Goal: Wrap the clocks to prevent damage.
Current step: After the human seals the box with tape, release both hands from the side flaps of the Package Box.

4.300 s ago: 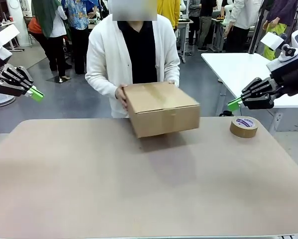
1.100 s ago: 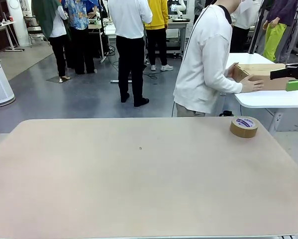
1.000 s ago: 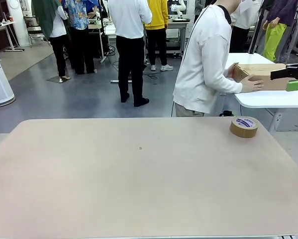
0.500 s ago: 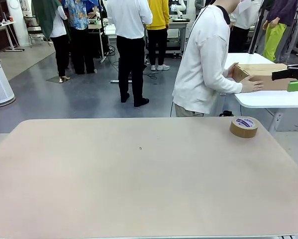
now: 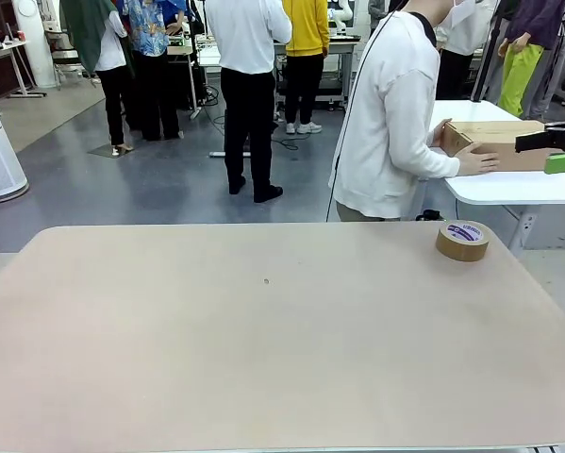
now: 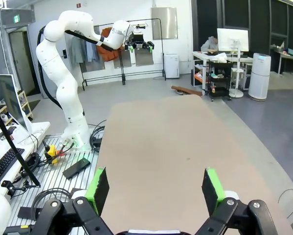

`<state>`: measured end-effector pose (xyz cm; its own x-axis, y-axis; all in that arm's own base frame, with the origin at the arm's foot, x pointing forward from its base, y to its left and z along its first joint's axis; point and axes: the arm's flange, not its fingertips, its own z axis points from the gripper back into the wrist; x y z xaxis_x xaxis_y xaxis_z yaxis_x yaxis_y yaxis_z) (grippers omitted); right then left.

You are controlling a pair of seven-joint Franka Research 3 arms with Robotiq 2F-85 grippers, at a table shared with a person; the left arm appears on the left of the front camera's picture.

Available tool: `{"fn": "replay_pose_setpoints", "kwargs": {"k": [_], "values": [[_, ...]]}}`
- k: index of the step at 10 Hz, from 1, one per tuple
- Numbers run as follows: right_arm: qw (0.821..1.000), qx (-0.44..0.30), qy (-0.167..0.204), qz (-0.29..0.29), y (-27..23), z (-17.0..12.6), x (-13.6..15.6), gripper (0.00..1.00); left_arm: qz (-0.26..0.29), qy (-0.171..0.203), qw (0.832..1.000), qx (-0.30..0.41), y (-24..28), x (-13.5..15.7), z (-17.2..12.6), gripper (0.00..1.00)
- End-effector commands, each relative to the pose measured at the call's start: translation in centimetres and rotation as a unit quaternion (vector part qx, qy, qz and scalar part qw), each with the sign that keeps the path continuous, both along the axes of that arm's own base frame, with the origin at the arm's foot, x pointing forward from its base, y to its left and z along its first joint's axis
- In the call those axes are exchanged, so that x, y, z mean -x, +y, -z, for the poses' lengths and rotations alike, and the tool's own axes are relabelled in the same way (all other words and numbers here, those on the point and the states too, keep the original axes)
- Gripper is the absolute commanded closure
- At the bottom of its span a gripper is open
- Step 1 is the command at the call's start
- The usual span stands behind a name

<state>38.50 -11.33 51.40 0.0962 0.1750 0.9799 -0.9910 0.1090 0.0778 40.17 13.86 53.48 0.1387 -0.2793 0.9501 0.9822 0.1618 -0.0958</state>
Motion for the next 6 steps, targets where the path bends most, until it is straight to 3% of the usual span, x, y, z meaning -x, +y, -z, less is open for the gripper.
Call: {"fn": "replay_pose_setpoints", "kwargs": {"k": [1,6], "values": [[1.000,-0.003,-0.001,-0.001,0.06,0.04,0.02,0.00,0.002,-0.006,1.000,0.005,0.20,0.22,-0.11,0.00],[1.000,-0.003,-0.001,-0.001,0.06,0.04,0.02,0.00,0.002,-0.006,1.000,0.005,0.20,0.22,-0.11,0.00]]}}
